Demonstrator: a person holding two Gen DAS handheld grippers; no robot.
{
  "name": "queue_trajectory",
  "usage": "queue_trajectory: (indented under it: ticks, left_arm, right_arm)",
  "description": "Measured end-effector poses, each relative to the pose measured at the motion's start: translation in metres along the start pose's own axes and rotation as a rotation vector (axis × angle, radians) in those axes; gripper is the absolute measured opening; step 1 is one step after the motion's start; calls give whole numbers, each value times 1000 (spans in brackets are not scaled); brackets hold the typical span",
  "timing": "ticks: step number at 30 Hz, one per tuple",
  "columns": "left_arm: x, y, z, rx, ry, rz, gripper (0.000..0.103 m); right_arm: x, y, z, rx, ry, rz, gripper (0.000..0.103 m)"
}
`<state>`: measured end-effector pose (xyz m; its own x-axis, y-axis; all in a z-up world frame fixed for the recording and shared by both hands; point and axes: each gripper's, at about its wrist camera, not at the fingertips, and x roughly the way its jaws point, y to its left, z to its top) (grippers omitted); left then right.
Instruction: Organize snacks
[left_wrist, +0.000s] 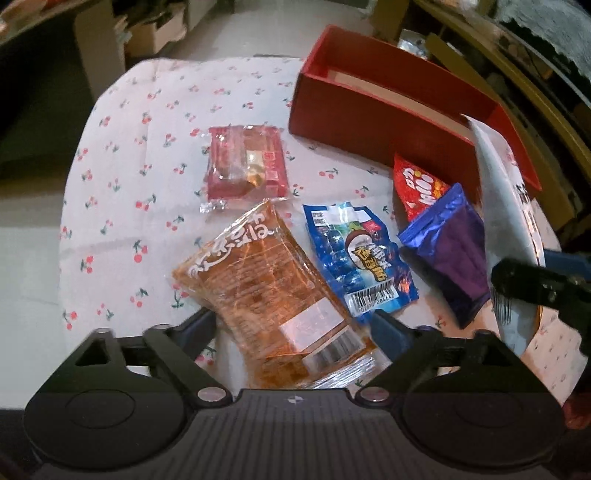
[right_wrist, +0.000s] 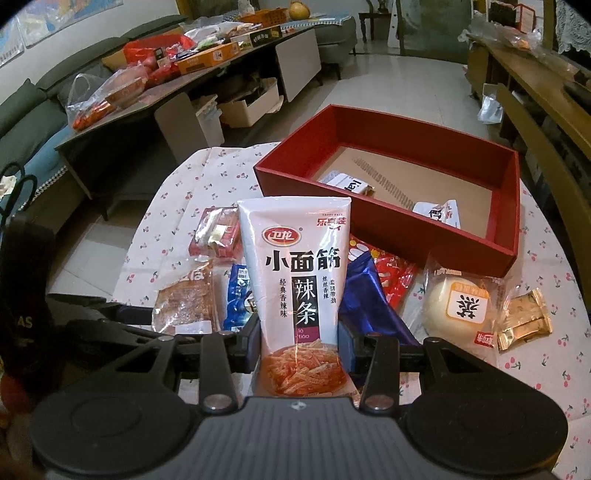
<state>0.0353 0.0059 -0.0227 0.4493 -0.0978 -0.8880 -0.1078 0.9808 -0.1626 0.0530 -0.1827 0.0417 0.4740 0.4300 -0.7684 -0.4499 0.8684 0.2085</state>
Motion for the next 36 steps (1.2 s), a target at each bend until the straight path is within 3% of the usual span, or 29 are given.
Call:
queue_trajectory:
  ticks: [3, 8, 13, 26, 27, 28, 29, 32, 36]
  left_arm:
    - [8, -2, 3, -48, 26, -7, 97]
    - [11, -6, -1, -42, 36, 17, 97]
    - [2, 5, -5, -63, 13, 27, 78]
    - [-15, 0, -6, 59, 8, -9, 60]
    - [-16, -3, -5, 71, 5, -17, 56]
    - [-16, -7, -5, 83, 3, -22, 39]
    - [-16, -9, -6, 94, 5, -30, 30]
    - [-14, -14, -8, 117, 18, -46, 34]
    - [-11, -6, -9, 94, 23, -30, 61]
  right_arm:
    - [-1, 1, 0, -1, -5, 4, 54]
    - [-3, -2, -1, 3, -8, 4, 54]
    - [-6, 1, 0, -2, -17, 11, 54]
    - [-13, 4, -7, 21, -32, 8, 54]
    - [-15, 4, -8, 28, -36, 8, 54]
    - [-16, 3, -8, 33, -40, 6, 54]
    - [-17, 3, -9, 38, -43, 3, 54]
    - [-17, 1, -9, 50, -41, -2, 54]
    - [-16, 0, -8, 48, -39, 2, 54]
